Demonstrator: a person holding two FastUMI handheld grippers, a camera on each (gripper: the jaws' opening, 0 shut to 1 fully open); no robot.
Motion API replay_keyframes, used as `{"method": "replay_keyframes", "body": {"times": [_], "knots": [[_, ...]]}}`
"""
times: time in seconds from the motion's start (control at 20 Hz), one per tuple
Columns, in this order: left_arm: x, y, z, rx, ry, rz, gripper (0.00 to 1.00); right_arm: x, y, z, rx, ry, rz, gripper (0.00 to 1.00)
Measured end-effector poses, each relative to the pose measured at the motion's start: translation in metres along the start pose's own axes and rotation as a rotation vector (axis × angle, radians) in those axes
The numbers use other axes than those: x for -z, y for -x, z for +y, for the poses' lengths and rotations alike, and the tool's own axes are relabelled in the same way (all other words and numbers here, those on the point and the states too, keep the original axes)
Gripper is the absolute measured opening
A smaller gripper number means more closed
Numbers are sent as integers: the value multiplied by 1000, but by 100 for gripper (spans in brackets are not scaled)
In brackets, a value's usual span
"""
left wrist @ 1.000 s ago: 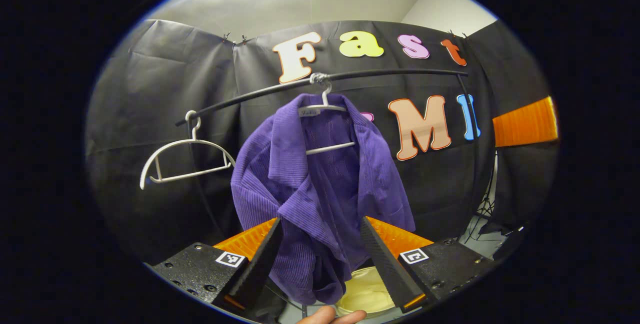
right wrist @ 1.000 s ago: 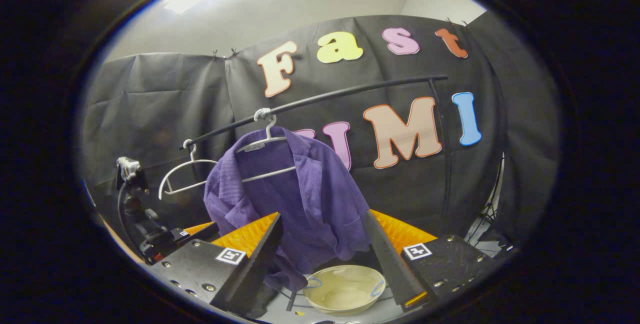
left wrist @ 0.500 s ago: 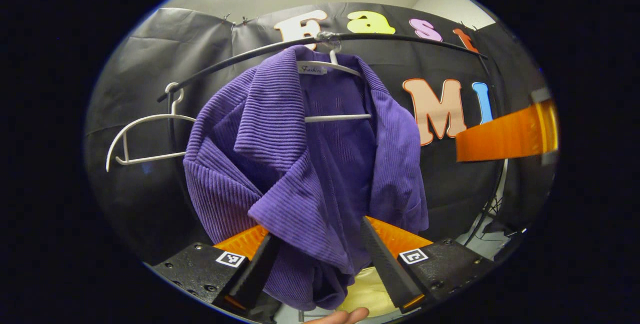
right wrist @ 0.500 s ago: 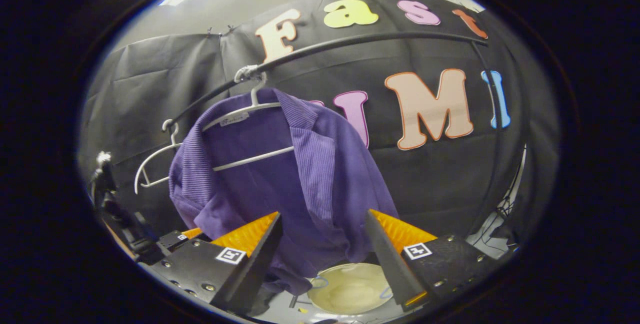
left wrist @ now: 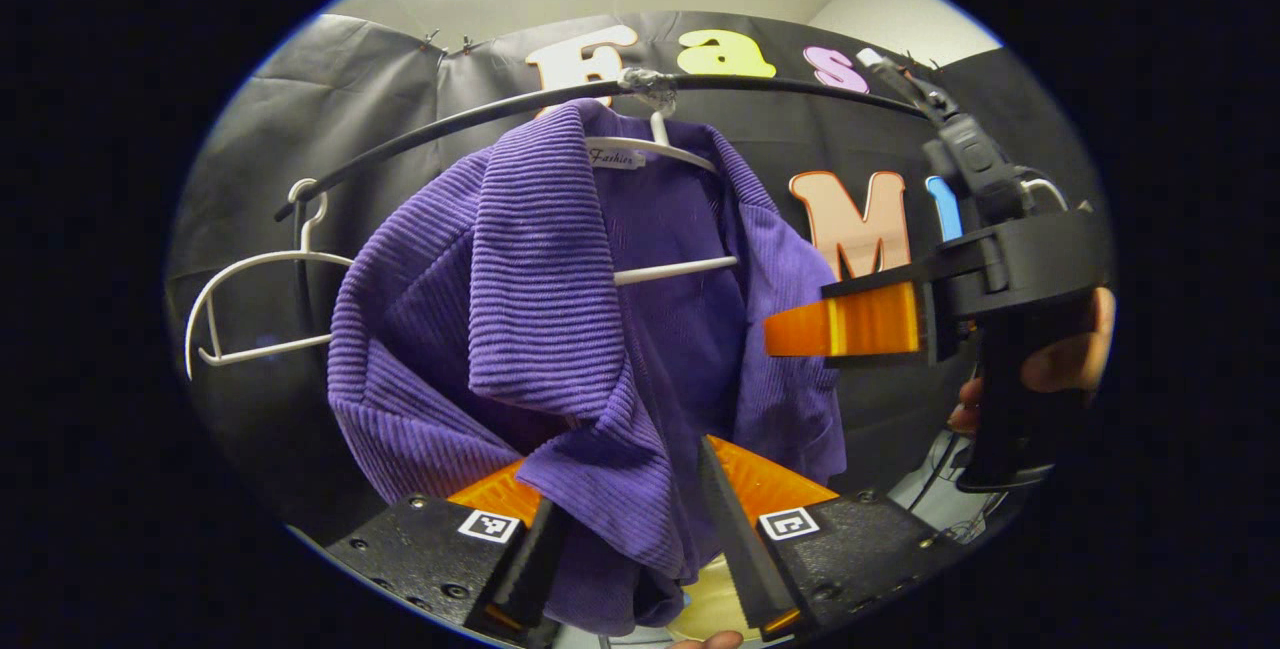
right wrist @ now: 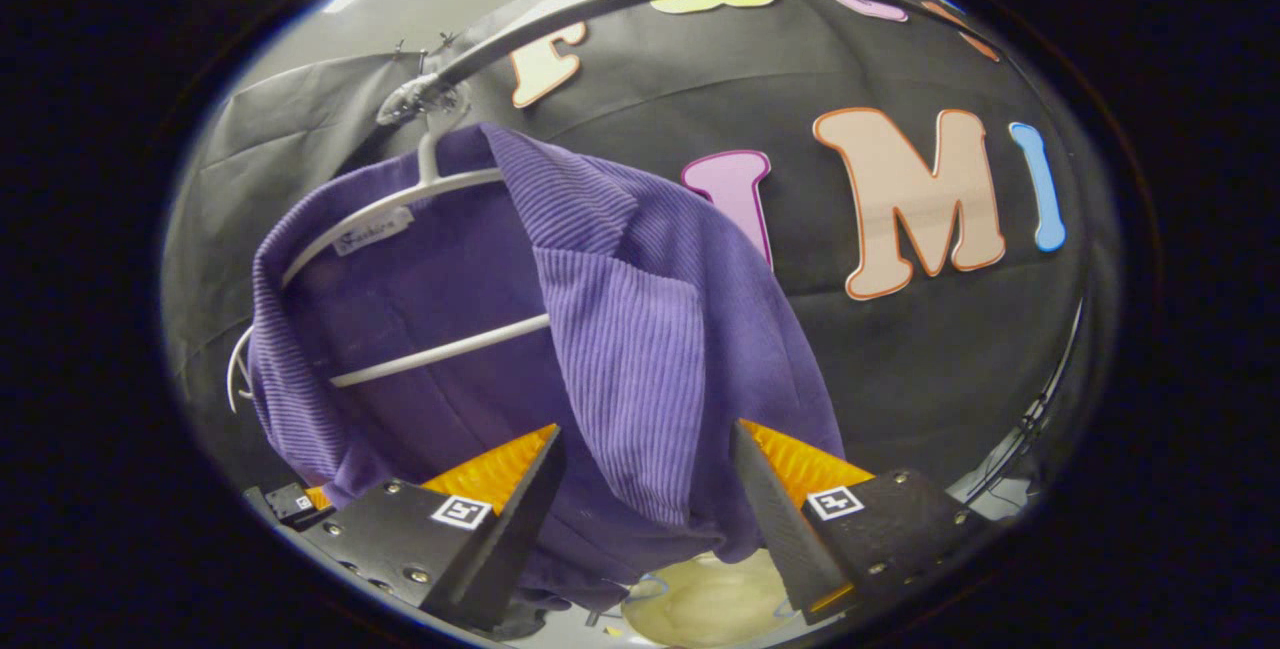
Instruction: Grasp the clothes on the hanger with both hands and then place them into the laundry hamper below.
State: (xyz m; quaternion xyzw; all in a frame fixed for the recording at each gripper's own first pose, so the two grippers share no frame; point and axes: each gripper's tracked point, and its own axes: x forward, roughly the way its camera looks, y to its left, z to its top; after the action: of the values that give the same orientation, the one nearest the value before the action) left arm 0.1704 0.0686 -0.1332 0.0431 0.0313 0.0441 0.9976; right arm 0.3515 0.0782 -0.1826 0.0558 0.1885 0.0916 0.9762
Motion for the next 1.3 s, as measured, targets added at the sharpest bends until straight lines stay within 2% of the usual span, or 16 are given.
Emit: {"method": "replay_keyframes", "body": {"times": [0.1, 0.15, 0.2, 0.25, 0.35, 0.4, 0.5, 0.55, 0.75, 0.9, 1.1, 1.3], "knots": [[-4, -1, 2, 5, 10, -6, 63, -6, -14, 8, -29, -12, 6, 99], [-6, -3, 0, 15, 7, -15, 60, -6, -21, 9, -41, -6, 17, 89], [-8, -4, -1, 31, -1, -15, 58, -6, -25, 15, -63, -5, 27, 87], [-9, -5, -1, 46, -1, -14, 55, -3, -27, 18, -64, 6, 43, 67], [-11, -3, -3, 83, -2, 5, 38, -2, -27, 21, -52, 5, 67, 26], [-12, -2, -3, 103, 0, 18, 29, -4, -19, 28, -71, -2, 74, 6], [-14, 5, 2, 125, 20, 32, 6, -10, -6, 34, -62, 5, 57, 6], [-17, 9, 1, 144, 28, 25, 4, -14, 2, 33, -55, -14, 52, 1], [-38, 37, 5, 173, 5, -24, 0, -22, 30, 39, -37, -53, 63, 0], [-54, 63, 7, 181, 55, -31, 2, -32, 53, 40, -19, -27, 36, 1], [-73, 97, 4, 239, 103, -29, 1, -43, 75, 42, -2, -5, -1, 0], [-90, 119, 19, 246, 151, -18, 0, -51, 88, 38, 19, 1, -26, 0]]}}
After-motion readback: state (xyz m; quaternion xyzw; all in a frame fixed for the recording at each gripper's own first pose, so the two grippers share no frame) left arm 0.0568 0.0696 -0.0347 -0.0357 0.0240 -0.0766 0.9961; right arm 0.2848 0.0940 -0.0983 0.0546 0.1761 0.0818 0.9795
